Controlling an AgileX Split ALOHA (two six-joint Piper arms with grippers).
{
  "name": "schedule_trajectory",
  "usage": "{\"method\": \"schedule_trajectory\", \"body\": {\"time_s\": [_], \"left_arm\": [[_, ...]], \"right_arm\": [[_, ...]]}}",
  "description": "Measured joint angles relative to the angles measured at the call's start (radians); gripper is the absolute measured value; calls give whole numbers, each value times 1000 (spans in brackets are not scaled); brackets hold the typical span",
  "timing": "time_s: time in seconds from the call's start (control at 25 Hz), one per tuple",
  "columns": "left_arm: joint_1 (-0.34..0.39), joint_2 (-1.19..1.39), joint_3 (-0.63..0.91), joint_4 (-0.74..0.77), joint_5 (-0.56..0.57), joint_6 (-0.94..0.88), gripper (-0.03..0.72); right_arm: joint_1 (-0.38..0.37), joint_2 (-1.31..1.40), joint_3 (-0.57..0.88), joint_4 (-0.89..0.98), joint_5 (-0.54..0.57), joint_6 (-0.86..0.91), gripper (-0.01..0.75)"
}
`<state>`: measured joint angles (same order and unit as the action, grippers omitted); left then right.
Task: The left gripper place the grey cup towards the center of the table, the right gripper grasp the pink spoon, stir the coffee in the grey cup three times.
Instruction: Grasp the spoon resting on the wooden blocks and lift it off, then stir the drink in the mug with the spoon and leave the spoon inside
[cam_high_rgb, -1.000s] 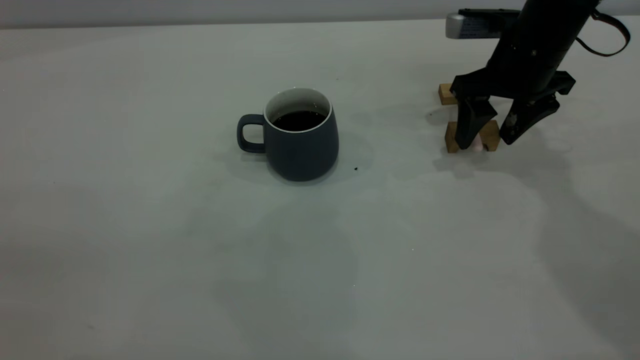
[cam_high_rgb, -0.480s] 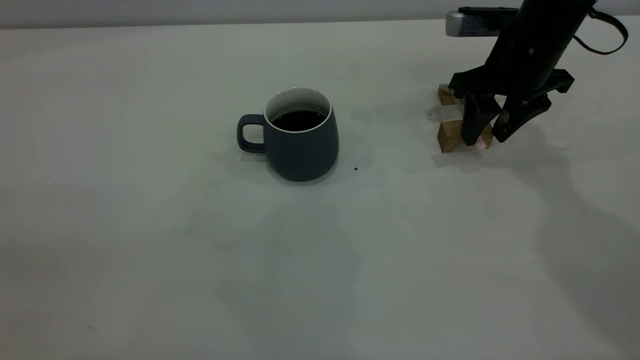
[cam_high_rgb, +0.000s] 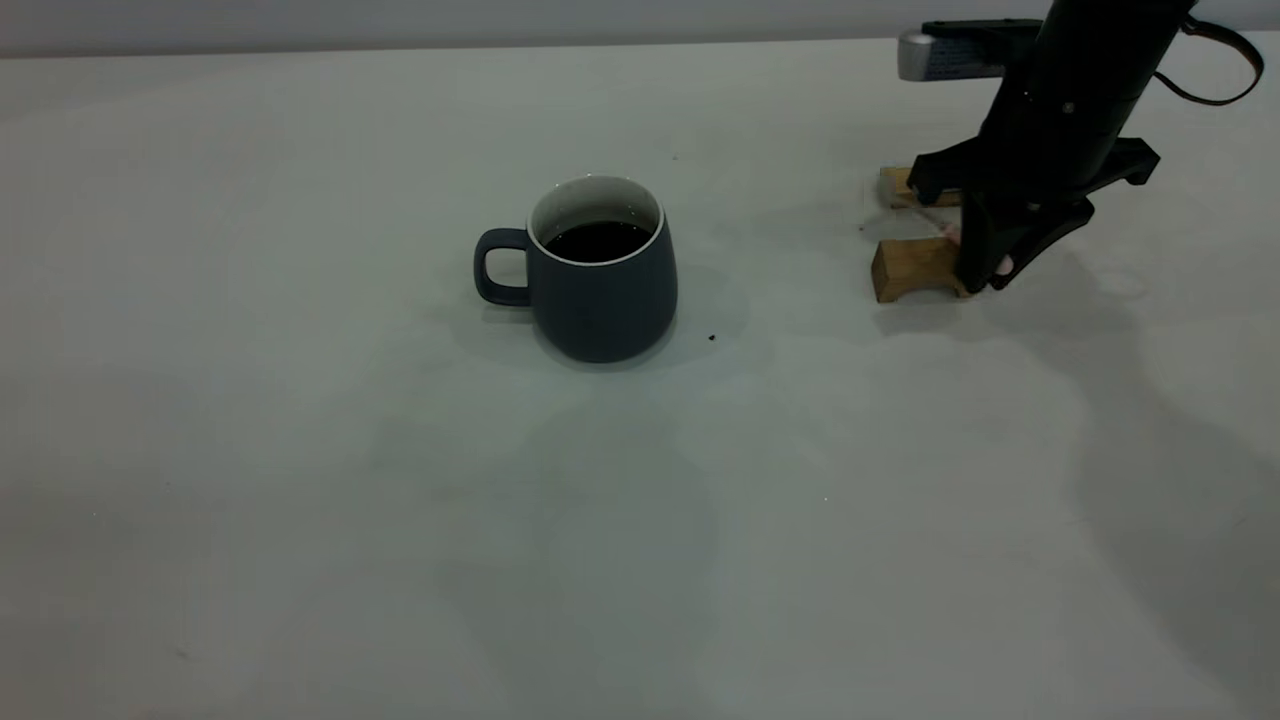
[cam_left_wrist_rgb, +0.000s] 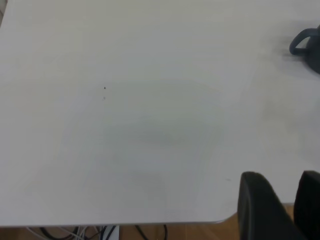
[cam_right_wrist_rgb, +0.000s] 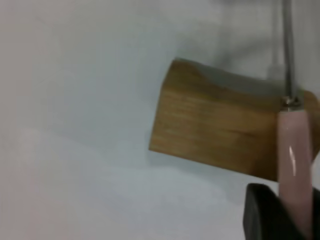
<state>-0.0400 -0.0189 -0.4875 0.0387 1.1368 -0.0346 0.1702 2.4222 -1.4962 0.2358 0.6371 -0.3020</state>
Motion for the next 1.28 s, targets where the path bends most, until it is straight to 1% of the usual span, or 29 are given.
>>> {"method": "schedule_trajectory", "body": {"time_s": [0.04, 0.2, 0.28, 0.4, 0.52, 0.76, 0.92, 1.12, 1.28], "left_arm": [[0, 0, 0, 0, 0, 0, 243], [0, 0, 0, 0, 0, 0, 243], [0, 0, 0, 0, 0, 0, 243], [0, 0, 0, 0, 0, 0, 243], [0, 0, 0, 0, 0, 0, 243], [0, 0, 0, 0, 0, 0, 243], [0, 0, 0, 0, 0, 0, 243], [0, 0, 0, 0, 0, 0, 243], [0, 0, 0, 0, 0, 0, 243]], "right_arm": [[0, 0, 0, -5, 1, 1, 95], [0, -20, 0, -24, 22, 5, 96], [0, -57, -5, -21, 73, 6, 96], [0, -147, -22, 45, 144, 5, 96], [0, -243, -37, 162, 219, -13, 96], [0, -322, -40, 486, 450, -66, 96], [0, -322, -40, 656, 531, -59, 96], [31, -322, -40, 797, 543, 82, 96], [77, -322, -40, 970, 535, 276, 96]]}}
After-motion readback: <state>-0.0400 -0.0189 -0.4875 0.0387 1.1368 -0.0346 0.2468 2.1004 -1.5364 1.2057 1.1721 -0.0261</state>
